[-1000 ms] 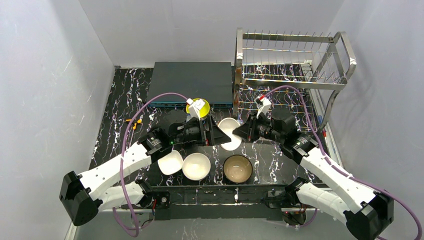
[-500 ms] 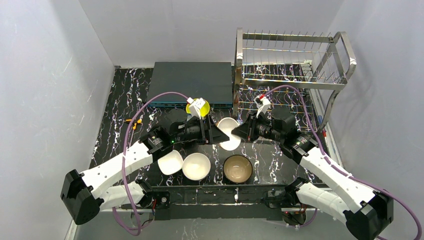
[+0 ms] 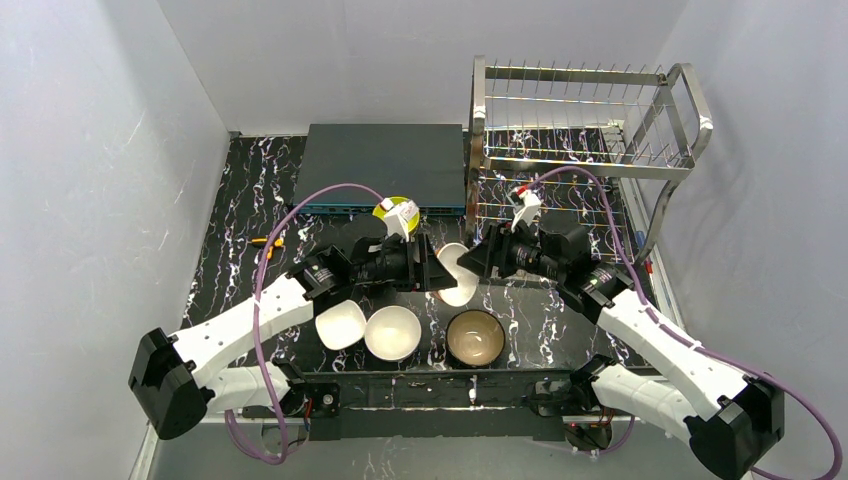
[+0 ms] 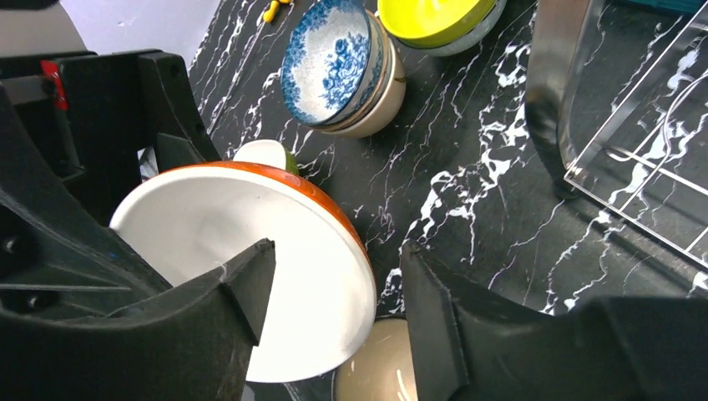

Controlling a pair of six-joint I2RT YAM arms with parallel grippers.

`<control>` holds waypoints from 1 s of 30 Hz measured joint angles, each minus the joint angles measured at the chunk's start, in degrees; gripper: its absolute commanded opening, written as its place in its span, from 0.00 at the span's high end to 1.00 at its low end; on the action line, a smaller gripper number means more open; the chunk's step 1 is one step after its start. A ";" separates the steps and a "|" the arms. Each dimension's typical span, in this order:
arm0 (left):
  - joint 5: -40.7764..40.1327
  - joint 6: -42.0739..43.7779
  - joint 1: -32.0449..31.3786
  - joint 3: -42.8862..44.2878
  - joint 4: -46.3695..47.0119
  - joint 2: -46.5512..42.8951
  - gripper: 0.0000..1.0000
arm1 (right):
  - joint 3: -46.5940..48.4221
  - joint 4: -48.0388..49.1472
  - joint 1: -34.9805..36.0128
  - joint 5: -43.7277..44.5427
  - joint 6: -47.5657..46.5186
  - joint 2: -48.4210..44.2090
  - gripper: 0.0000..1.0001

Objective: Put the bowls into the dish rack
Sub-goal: Pick up the bowl from the center of the board.

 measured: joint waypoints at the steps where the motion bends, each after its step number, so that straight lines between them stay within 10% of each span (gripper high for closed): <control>1: -0.31 0.50 0.00 0.17 -0.83 0.09 1.00 | 0.39 -0.17 0.00 0.31 -0.13 0.15 0.24; 15: -12.52 19.08 -0.55 3.02 -5.90 -0.20 1.00 | 3.65 -4.00 0.00 4.55 6.25 -0.07 0.03; 30: -25.29 41.42 -7.78 -0.17 3.04 -2.05 1.00 | -0.04 14.93 0.00 -1.79 28.83 2.95 0.31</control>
